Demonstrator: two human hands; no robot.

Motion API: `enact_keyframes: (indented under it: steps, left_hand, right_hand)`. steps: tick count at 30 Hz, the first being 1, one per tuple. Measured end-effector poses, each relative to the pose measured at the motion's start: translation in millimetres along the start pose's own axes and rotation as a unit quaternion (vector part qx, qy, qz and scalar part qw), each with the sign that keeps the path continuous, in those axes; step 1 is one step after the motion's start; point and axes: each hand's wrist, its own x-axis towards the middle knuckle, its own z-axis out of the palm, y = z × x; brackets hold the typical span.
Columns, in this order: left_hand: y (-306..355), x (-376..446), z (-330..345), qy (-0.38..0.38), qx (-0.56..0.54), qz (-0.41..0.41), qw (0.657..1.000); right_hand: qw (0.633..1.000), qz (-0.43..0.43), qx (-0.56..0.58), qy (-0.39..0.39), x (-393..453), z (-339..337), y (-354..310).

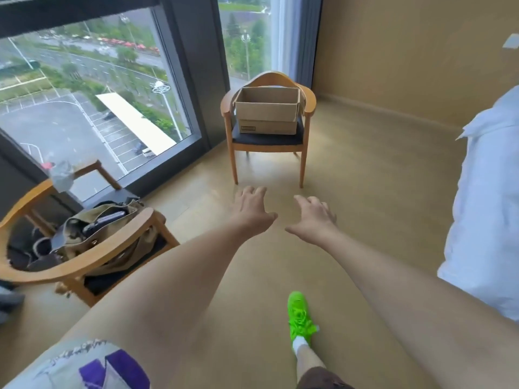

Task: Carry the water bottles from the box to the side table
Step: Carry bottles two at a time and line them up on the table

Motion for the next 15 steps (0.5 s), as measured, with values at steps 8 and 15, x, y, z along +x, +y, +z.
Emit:
enact_keyframes:
  steps: [8, 15]
  left_hand:
    - [26, 201, -2, 0.015, 0.02, 0.001, 1.0]
    - [27, 334, -13, 0.02, 0.008, -0.005, 1.0]
  right_hand:
    - [0.999, -0.006, 0.035, -0.002, 188, -57, 10]
    - [0.999, -0.006, 0.028, -0.031, 320, -87, 0]
